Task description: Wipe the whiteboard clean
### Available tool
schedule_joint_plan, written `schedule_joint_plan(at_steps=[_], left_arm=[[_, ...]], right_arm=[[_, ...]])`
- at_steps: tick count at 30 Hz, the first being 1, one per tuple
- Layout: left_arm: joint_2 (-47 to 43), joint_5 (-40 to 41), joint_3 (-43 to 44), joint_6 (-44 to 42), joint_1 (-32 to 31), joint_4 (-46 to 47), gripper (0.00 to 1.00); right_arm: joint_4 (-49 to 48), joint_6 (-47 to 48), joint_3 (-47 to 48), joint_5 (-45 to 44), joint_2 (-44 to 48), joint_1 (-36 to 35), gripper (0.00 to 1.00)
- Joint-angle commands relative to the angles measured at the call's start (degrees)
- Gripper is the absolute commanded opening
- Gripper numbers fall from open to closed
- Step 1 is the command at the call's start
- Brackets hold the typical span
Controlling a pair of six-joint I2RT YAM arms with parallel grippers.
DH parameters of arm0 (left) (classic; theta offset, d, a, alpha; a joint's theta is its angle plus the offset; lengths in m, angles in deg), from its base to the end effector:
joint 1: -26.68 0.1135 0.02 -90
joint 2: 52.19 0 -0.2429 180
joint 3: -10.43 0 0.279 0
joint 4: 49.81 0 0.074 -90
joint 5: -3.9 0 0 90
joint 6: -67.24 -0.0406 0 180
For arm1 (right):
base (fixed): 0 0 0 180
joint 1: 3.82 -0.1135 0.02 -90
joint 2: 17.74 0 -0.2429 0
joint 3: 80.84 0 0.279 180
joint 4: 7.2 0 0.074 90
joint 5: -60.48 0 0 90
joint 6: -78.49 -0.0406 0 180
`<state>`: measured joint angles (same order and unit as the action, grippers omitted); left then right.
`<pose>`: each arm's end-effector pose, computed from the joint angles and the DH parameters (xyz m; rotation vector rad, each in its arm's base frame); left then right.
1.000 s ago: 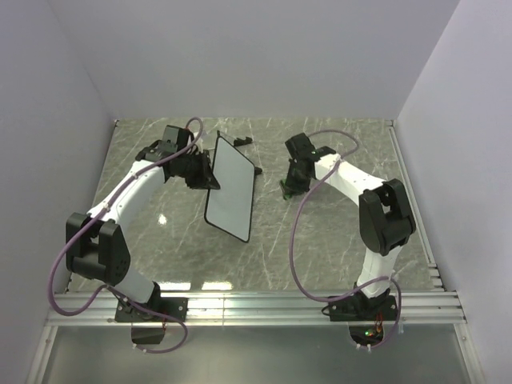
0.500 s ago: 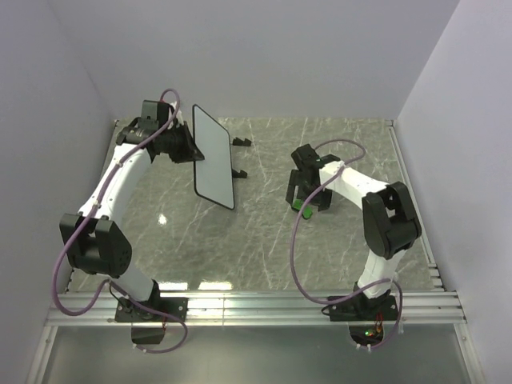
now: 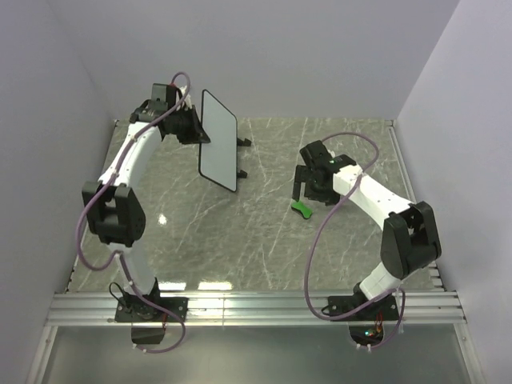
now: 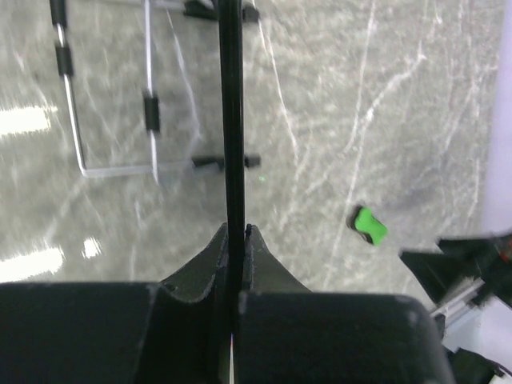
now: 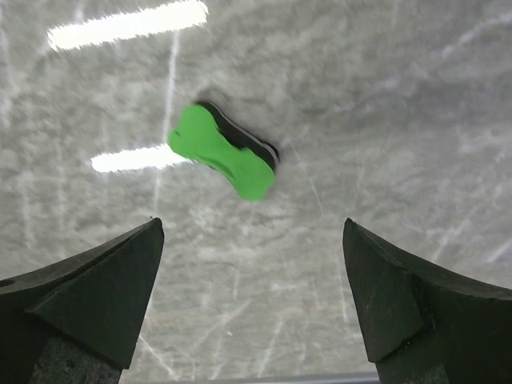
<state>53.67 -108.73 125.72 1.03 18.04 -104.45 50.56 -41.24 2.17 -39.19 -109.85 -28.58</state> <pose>0.4328 -0.0816 0.3138 -0.1201 2.4021 -0.7363 0.3200 0.1401 0.2073 0.1642 2.7018 0.0501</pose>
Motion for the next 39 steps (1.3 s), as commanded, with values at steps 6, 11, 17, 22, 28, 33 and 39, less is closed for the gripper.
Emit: schedule_joint_plan(at_steps=[6, 11, 17, 22, 28, 33, 39], left_arm=[[13.8, -8.1, 16.7, -8.0, 1.5, -1.0, 0.00], [17.4, -11.5, 17.3, -8.7, 1.9, -1.9, 0.00], [18.0, -4.6, 15.3, -9.1, 1.9, -3.7, 0.43], [19.0, 5.7, 18.1, -4.6, 2.1, -6.1, 0.15], [15.9, 4.1, 13.7, 1.2, 3.2, 0.1, 0.00], [9.3, 3.2, 9.7, 2.1, 3.2, 5.9, 0.00], [-0.6, 4.4, -0.5, 5.7, 3.2, 15.7, 0.00]], right_arm=[[3.3, 2.2, -3.5, -1.8, 5.4, 0.8, 1.00], [3.5, 2.6, -3.6, -1.8, 4.9, 1.2, 1.00], [3.3, 2.8, -2.3, -0.4, 2.3, 1.3, 1.00], [3.2, 2.8, -0.2, 0.9, 0.2, 1.3, 1.00], [3.3, 3.0, 1.3, 1.0, -1.6, 1.3, 1.00], [3.1, 3.1, 0.6, 0.9, -1.7, 1.5, 1.00], [2.6, 3.2, -0.6, 0.9, -1.4, 1.9, 1.00]])
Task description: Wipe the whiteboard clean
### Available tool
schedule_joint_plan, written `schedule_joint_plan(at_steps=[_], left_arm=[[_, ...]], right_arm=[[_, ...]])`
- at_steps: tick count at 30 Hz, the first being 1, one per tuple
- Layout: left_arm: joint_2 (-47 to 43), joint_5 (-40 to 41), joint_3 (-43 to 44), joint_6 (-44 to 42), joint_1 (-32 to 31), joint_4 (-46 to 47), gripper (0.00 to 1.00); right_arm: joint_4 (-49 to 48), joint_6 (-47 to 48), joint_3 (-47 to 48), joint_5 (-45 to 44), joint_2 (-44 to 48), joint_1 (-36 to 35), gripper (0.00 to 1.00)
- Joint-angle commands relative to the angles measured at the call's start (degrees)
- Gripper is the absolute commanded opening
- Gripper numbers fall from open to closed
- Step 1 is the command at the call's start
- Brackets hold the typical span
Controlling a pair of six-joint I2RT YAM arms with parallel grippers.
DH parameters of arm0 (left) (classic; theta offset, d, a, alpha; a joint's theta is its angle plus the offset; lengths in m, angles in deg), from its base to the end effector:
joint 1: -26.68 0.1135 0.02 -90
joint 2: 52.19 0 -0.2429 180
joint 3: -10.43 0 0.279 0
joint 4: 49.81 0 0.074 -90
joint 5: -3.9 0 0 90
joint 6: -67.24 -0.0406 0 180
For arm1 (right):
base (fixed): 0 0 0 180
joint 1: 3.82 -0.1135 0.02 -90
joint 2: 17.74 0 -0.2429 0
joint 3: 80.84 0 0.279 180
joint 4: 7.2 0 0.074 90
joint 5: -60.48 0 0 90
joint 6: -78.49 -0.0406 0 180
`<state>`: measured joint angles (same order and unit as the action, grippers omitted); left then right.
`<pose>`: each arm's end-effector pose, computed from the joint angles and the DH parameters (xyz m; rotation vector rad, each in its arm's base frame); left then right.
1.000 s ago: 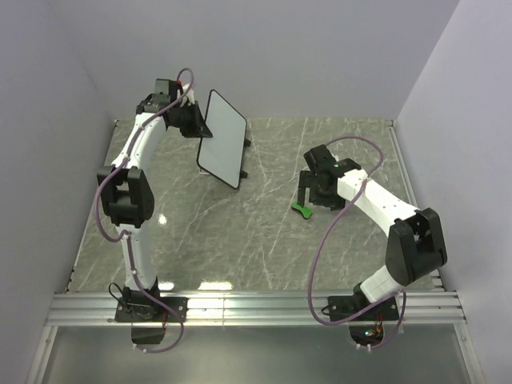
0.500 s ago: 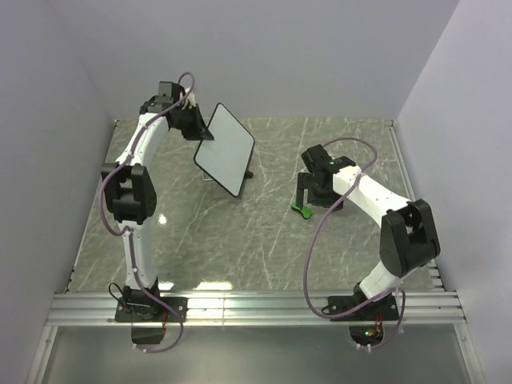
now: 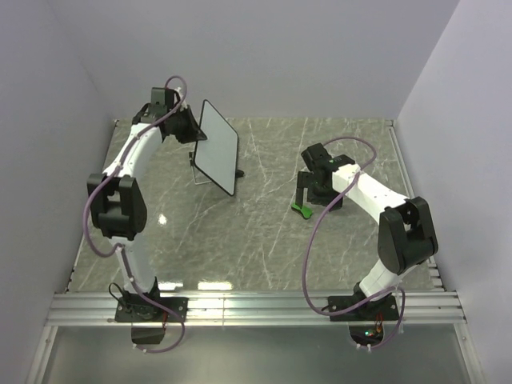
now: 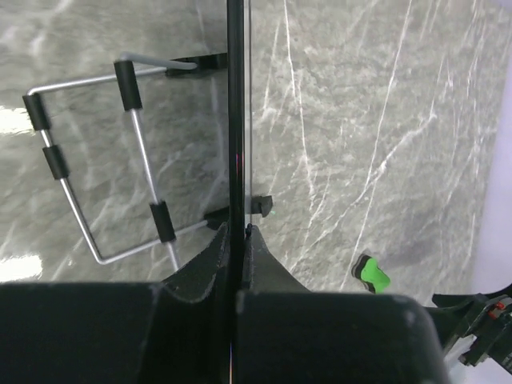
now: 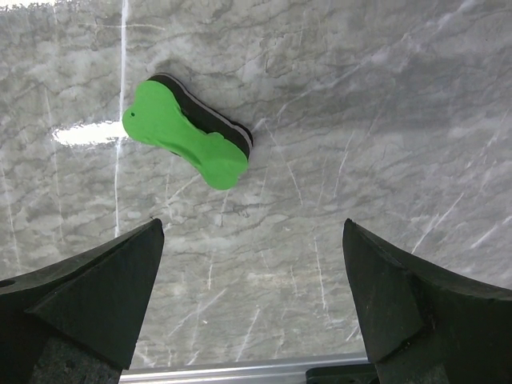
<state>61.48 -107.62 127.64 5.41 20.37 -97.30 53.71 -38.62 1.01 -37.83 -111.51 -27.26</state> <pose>0.4719 -0.0672 0.2756 -0.2627 2.3743 -0.7321 0.3167 0.1309 0.1892 0.1208 2.8070 -0.0035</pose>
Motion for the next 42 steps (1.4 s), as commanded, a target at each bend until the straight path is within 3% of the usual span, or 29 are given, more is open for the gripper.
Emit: schedule_joint_plan(at_steps=[1, 9, 20, 28, 37, 42], left_arm=[[-9.5, 3.4, -3.7, 1.7, 0.9, 9.9, 0.00], [-20.4, 7.4, -15.0, 4.8, 0.9, 22.7, 0.00], [-19.0, 14.0, -16.4, 5.8, 0.6, 18.2, 0.00], [-12.1, 7.2, -14.2, 8.7, -0.3, 17.8, 0.00], [-8.3, 10.2, -10.3, 9.6, -1.6, 9.1, 0.00], [-8.2, 14.8, -9.3, 16.6, -1.8, 3.9, 0.00]], right_arm=[[-0.6, 0.7, 0.4, -0.6, 0.3, 0.7, 1.00], [-0.2, 1.0, 0.5, -0.7, -0.2, 1.1, 1.00], [-0.5, 1.0, 0.4, -0.7, 0.2, 1.9, 1.00], [-0.6, 1.3, 0.2, -0.7, 0.5, 2.0, 1.00], [-1.4, 1.2, -0.3, -0.6, 1.1, 2.4, 1.00], [-1.7, 1.1, -0.4, 0.0, 1.3, 2.6, 1.00]])
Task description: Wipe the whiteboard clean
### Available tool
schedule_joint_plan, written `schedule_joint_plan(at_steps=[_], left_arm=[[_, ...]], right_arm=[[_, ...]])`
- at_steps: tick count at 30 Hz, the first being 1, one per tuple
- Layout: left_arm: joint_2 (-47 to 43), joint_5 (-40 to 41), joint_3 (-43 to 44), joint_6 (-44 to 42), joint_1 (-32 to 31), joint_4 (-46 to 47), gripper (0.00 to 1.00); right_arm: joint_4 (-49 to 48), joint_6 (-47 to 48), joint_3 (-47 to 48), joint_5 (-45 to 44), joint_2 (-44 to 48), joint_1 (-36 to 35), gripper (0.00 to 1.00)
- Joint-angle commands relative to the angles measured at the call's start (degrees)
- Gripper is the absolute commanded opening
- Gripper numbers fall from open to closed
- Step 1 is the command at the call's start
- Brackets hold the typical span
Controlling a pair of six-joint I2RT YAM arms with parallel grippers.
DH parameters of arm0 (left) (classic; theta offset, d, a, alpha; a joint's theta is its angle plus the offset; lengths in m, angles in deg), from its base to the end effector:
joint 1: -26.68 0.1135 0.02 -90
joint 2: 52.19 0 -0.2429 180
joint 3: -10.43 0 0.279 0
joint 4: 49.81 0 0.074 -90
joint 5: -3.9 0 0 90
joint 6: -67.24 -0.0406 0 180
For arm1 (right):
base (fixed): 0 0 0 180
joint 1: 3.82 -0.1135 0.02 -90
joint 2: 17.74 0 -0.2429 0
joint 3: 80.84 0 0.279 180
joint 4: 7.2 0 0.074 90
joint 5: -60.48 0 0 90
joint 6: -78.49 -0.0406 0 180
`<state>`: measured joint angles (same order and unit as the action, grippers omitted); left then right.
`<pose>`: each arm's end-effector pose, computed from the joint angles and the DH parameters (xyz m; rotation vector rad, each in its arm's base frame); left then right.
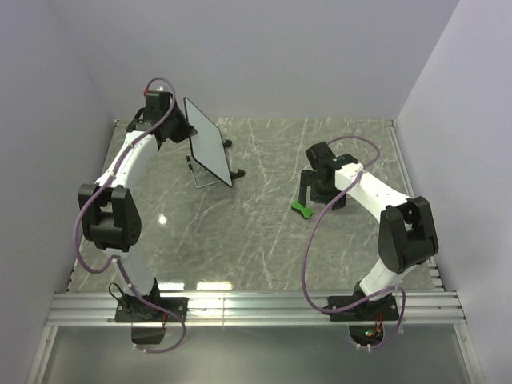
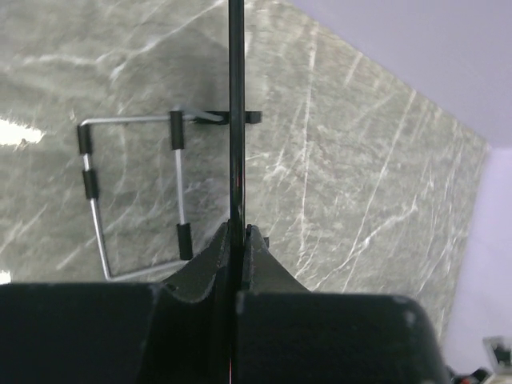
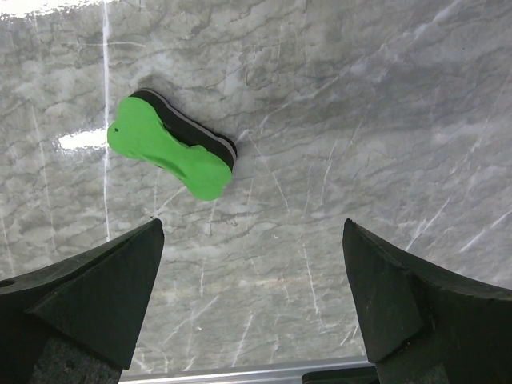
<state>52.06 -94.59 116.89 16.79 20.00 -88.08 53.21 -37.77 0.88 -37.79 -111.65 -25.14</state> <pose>0.4471 -0.0584 0.2925 -0.5573 2.1907 -0.6055 0.3220 0.1194 0.1880 0.1520 2.8023 -0.0124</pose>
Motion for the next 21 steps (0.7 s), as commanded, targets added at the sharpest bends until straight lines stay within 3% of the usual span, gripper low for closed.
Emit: schedule_joint_plan(at_steps=[1, 7, 21], left_arm=[[0.4, 1.7, 1.1, 7.3, -1.7, -4.7, 0.00], [-0.6, -3.3, 0.8, 14.7, -1.9, -1.5, 0.00], [0.9, 1.7, 3.6, 13.0, -4.6, -6.7, 0.00]], right_arm=[[-1.3, 0.2, -0.3, 0.0, 1.5, 0.7, 1.00], [-1.6, 0.4, -1.0, 0.5, 2.1, 0.9, 1.00], [-2.4, 0.0, -3.1, 1.2, 3.6, 1.6, 1.00]])
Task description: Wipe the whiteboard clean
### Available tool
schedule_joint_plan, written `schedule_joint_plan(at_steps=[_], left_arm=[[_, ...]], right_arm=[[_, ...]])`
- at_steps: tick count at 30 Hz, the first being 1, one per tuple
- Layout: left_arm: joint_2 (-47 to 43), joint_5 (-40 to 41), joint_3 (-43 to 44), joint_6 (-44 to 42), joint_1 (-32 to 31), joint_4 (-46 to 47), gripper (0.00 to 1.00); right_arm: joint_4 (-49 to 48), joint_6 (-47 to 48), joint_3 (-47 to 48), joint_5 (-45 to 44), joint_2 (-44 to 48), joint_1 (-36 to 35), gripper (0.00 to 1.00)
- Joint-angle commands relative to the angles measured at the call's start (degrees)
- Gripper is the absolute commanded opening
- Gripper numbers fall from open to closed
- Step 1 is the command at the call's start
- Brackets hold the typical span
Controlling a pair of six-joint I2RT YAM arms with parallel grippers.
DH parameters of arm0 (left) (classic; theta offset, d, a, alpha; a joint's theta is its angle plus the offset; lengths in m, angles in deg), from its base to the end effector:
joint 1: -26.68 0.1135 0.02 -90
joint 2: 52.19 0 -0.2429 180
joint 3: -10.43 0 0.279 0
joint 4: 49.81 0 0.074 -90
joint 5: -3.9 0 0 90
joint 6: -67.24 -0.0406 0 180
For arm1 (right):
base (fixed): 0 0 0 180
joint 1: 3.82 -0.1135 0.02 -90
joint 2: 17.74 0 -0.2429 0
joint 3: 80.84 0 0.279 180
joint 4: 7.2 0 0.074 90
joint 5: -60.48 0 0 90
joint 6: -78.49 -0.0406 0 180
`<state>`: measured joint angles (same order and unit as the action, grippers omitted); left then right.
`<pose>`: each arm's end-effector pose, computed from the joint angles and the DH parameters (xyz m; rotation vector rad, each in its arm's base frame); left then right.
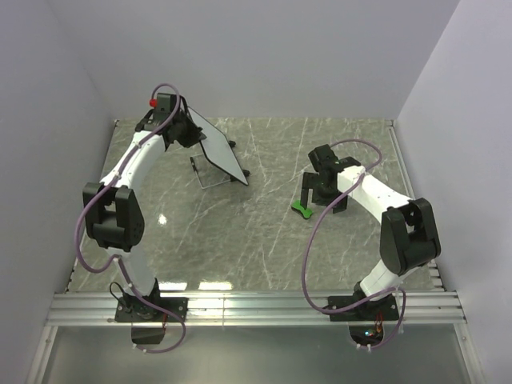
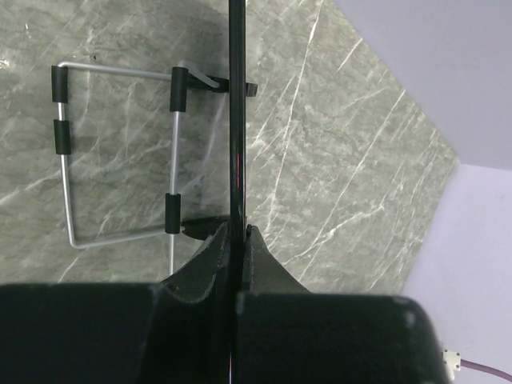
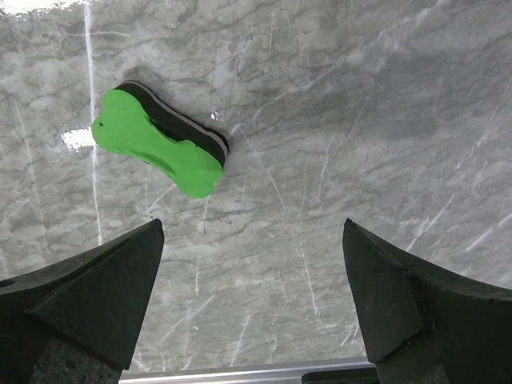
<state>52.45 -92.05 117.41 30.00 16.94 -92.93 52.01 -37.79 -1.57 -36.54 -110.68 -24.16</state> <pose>0.4396 -0.0797 0.2852 -0.8177 2.2289 -0.6694 0.3179 0.1126 0.1809 0.1721 2.8141 0.0091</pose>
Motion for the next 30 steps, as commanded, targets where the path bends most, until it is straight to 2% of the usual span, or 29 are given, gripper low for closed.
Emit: schedule_joint_plan(at_steps=[1, 10, 16, 17, 19, 21, 27, 30], left_arm=[[0.7, -0.4, 2.6, -1.1, -1.7, -2.3, 0.00], [-0.1, 4.3, -1.9, -8.7, -2.0, -3.4, 0.01], [-0.9, 4.2, -3.9, -15.1, -2.0, -2.0, 0.13], [-0.8, 3.7, -4.1, -16.2, -2.0, -1.7, 0.14], [-0.4, 2.0, -4.1, -19.2, -2.0, -0.9, 0.23], [0.4, 1.3, -4.0, -21.0, -2.0, -0.7, 0.27], [3.1, -3.4, -4.0, -28.8, -2.0, 2.2, 0.24], [5.4, -7.0, -1.3, -36.0, -1.9, 2.4, 0.25]], right_arm=[[-1.3, 0.0, -0.8, 0.0, 2.5, 0.5, 1.00], [-2.1, 0.4, -1.0, 0.4, 2.2, 1.4, 1.00], [-2.3, 0.4, -0.9, 0.9, 1.9, 2.1, 1.00], [-2.3, 0.4, -0.8, 0.9, 1.9, 2.1, 1.00], [-2.4, 0.4, -1.0, 1.1, 1.9, 2.4, 1.00], [-2.5, 0.4, -1.0, 1.1, 1.8, 2.5, 1.00], [-2.3, 0.7, -1.1, 0.8, 2.0, 3.0, 1.00], [-2.0, 0.8, -1.3, 0.8, 2.1, 3.2, 1.00]])
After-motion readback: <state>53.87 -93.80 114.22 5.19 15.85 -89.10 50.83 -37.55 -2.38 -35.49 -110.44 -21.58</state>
